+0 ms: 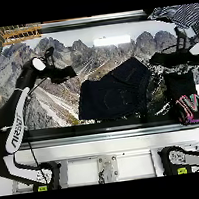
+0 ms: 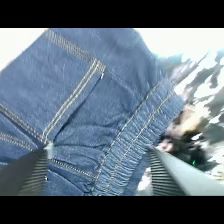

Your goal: Fold the clothes and pants, and hang the long-sleeved shirts on hangers.

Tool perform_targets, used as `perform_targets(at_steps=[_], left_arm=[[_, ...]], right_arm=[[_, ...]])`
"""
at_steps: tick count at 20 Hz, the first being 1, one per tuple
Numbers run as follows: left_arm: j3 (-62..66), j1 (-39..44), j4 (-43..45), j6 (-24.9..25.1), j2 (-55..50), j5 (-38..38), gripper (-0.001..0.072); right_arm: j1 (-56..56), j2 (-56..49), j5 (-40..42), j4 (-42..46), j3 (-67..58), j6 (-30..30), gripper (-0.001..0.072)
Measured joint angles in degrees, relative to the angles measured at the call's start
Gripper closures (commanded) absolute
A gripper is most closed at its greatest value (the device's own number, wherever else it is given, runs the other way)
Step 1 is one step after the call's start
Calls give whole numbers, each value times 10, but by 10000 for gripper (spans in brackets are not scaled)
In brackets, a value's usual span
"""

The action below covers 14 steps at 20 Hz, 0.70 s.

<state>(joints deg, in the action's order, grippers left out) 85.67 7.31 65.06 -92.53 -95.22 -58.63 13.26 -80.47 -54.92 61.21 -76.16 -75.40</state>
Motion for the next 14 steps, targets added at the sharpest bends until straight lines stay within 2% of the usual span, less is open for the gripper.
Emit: perform_targets(at_steps=[4, 8, 11, 14], left_arm=[[-138, -33, -2, -4, 85, -20, 103], [-329, -24, -16, -4, 162, -9, 103], [-422, -14, -72, -1, 186, 25, 104], [-460, 2, -136, 10, 182, 62, 104]], right_arm=[[35, 64, -40, 19, 37, -2, 195], [49, 136, -65, 23, 128, -7, 195], [50, 166, -71, 14, 178, -9, 195], [51, 179, -75, 0, 203, -9, 195]])
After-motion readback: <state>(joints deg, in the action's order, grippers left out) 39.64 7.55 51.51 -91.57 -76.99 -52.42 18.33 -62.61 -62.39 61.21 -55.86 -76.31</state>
